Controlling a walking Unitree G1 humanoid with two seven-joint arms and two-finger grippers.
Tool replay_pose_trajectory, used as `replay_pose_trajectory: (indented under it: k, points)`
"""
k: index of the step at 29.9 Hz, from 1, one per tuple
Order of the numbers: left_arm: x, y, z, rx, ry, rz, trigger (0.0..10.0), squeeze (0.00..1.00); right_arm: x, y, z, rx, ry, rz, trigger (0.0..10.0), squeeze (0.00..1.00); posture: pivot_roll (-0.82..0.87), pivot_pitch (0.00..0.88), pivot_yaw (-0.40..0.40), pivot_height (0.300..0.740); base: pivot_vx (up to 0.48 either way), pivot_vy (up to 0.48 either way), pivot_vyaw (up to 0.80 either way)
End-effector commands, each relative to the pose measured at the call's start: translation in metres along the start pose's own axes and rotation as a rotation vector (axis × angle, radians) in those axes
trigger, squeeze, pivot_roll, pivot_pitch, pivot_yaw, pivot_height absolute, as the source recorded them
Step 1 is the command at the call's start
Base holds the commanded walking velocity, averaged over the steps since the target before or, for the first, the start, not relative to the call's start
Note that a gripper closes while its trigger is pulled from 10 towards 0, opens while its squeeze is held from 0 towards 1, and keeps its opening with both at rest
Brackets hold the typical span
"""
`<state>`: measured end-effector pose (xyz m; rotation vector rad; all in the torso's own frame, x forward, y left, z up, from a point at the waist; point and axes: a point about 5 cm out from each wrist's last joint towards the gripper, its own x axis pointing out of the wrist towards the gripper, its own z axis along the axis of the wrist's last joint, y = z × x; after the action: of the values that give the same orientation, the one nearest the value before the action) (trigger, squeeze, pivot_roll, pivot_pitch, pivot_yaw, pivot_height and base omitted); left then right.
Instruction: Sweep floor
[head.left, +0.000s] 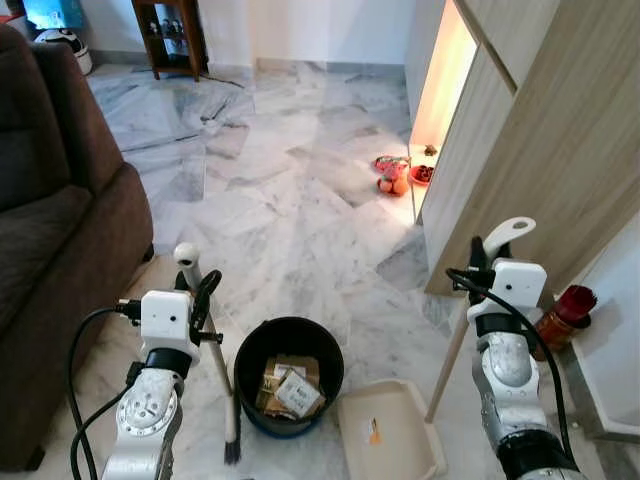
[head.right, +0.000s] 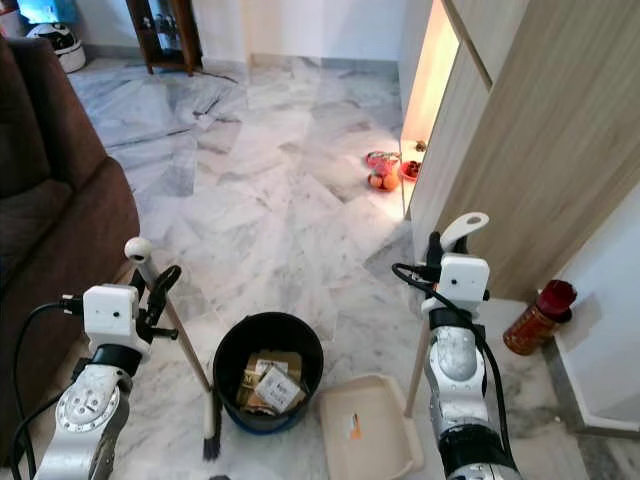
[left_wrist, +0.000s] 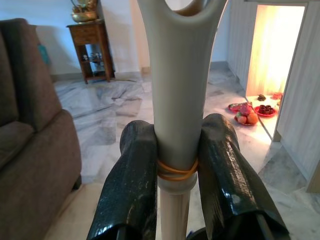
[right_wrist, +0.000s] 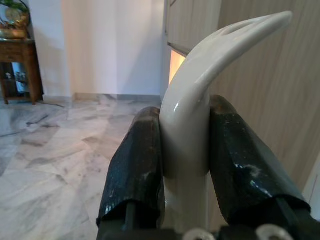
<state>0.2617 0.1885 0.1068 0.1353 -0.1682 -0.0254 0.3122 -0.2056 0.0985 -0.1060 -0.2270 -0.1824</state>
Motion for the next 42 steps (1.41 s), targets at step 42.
replay_pose_trajectory:
  k: [42]
  points:
    - [0.0058, -0.0045, 0.0064, 0.009, -0.031, -0.023, 10.0, 0.00, 0.0030, 0.0003, 0.0000, 0.021, -0.001, 0.000, 10.0, 0.00, 0.05, 0.000, -0.030, 0.740, -0.162, 0.000, -0.06]
